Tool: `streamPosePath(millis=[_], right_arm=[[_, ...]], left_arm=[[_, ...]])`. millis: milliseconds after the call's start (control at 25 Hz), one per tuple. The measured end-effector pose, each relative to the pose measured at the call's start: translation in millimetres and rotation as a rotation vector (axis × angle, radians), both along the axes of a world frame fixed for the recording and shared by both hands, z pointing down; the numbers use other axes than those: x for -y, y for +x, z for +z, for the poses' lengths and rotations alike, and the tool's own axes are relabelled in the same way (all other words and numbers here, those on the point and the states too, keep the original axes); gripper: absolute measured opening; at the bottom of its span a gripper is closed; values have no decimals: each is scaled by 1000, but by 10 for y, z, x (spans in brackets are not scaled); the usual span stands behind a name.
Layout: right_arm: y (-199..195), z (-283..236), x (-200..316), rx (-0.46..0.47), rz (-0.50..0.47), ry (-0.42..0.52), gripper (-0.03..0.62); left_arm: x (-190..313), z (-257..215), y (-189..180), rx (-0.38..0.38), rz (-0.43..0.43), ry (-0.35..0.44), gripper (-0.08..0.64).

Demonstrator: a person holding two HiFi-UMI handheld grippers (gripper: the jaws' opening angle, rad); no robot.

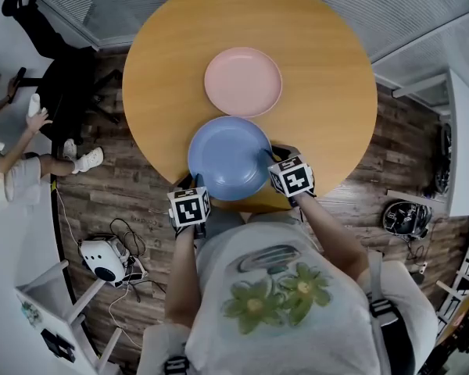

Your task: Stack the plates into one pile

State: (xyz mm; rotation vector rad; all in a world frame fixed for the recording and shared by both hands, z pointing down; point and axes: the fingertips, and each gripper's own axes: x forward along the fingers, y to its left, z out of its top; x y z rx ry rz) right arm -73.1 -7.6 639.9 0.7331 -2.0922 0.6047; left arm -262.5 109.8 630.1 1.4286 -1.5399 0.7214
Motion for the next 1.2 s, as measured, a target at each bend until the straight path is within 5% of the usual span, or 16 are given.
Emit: streamPosePath(millis=[720,1200], right_arm=[[30,241,-48,-51,3,8,74],[34,-40,104,36,43,20,74]], left_arm=[[-1,197,-34,-3,81,-43,83],[477,-136,-124,-15,91,101,81]])
